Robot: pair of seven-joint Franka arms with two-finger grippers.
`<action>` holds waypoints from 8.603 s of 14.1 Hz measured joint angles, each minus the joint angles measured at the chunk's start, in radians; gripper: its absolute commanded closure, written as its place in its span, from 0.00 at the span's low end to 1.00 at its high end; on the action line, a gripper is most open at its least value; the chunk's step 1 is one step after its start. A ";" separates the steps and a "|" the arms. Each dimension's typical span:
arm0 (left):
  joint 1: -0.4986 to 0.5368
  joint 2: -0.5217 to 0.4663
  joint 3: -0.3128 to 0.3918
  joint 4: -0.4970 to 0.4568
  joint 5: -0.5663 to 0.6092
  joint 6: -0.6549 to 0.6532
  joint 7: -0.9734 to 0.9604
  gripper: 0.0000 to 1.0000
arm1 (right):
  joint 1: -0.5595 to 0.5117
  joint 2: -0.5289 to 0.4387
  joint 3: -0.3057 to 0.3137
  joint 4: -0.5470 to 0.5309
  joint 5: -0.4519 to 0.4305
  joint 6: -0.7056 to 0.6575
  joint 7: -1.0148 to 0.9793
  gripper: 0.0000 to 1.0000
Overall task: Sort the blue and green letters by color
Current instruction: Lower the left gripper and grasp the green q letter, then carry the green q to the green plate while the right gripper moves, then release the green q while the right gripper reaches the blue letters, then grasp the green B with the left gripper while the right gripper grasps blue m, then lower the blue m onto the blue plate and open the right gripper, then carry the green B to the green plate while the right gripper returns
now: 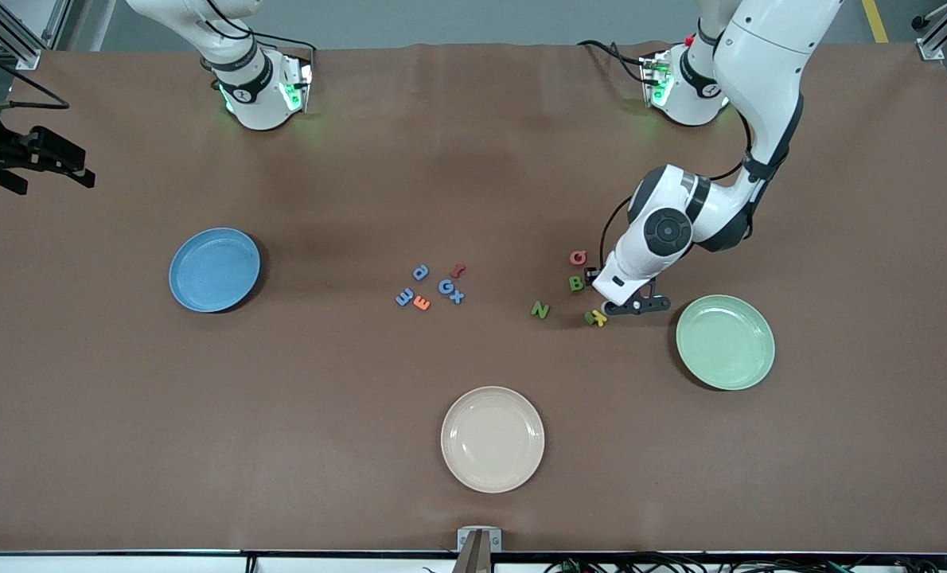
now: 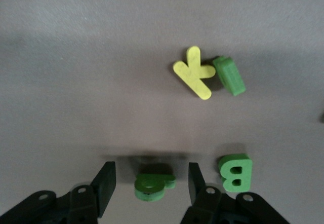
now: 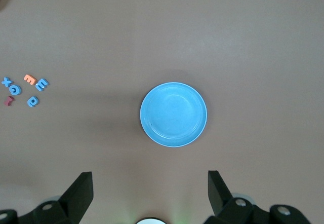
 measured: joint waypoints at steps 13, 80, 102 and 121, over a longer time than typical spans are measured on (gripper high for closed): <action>-0.001 -0.010 0.002 -0.020 0.000 0.003 0.000 1.00 | 0.000 0.079 0.001 0.007 -0.001 0.025 0.014 0.00; -0.034 0.144 -0.015 0.359 0.105 -0.164 -0.511 0.82 | 0.480 0.502 -0.026 -0.274 0.046 0.727 0.978 0.99; -0.056 0.042 -0.086 0.082 0.193 -0.004 -0.491 0.48 | 0.240 0.262 0.015 -0.667 -0.005 0.902 0.611 0.00; -0.032 0.060 -0.088 0.064 0.193 0.056 -0.487 1.00 | 0.710 0.640 0.024 -0.326 0.060 1.068 1.505 0.39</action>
